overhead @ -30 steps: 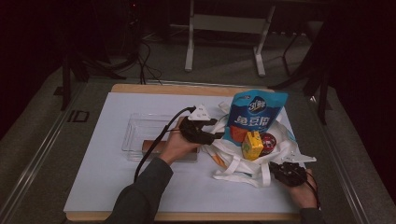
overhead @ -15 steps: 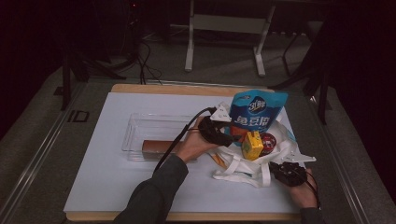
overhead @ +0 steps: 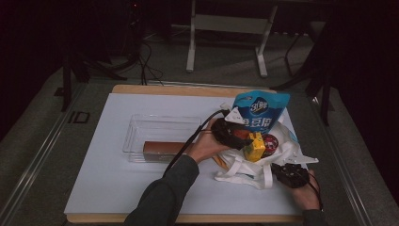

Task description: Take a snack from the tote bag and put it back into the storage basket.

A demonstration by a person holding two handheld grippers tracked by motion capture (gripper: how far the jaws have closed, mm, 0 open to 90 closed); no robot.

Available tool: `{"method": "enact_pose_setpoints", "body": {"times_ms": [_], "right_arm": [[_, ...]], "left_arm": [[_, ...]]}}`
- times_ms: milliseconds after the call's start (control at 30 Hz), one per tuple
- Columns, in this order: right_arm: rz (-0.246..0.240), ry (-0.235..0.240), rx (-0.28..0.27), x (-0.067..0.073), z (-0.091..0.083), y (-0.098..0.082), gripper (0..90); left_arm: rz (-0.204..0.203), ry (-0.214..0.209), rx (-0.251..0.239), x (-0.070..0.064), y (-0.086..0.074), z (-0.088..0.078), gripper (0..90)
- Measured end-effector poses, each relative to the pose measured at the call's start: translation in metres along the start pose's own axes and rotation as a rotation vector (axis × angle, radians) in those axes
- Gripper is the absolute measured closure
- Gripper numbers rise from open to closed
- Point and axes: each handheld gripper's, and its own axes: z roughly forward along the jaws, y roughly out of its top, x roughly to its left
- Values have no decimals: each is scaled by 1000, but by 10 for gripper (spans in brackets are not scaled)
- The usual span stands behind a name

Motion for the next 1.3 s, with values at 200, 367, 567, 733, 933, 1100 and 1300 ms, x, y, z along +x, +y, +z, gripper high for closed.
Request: {"method": "enact_pose_setpoints", "body": {"times_ms": [200, 367, 567, 733, 933, 1100, 1300], "right_arm": [[-1, -1, 1, 0, 0, 0, 792], [-2, 1, 3, 0, 0, 0, 793], [-3, 2, 3, 0, 0, 0, 793], [-4, 1, 3, 0, 0, 0, 793], [-5, 2, 3, 0, 0, 0, 793], [-7, 1, 3, 0, 0, 1, 793], [-7, -1, 3, 1, 0, 1, 793]], "left_arm": [[-11, -8, 15, 0, 0, 14, 282], [9, -8, 58, 0, 3, 25, 264], [13, -21, 87, 0, 7, 35, 229], [11, -44, 97, 1, 4, 44, 223], [23, -71, 119, -2, -3, 59, 198], [31, -64, 124, -2, -6, 64, 209], [48, -59, 149, -2, -9, 68, 231]]}}
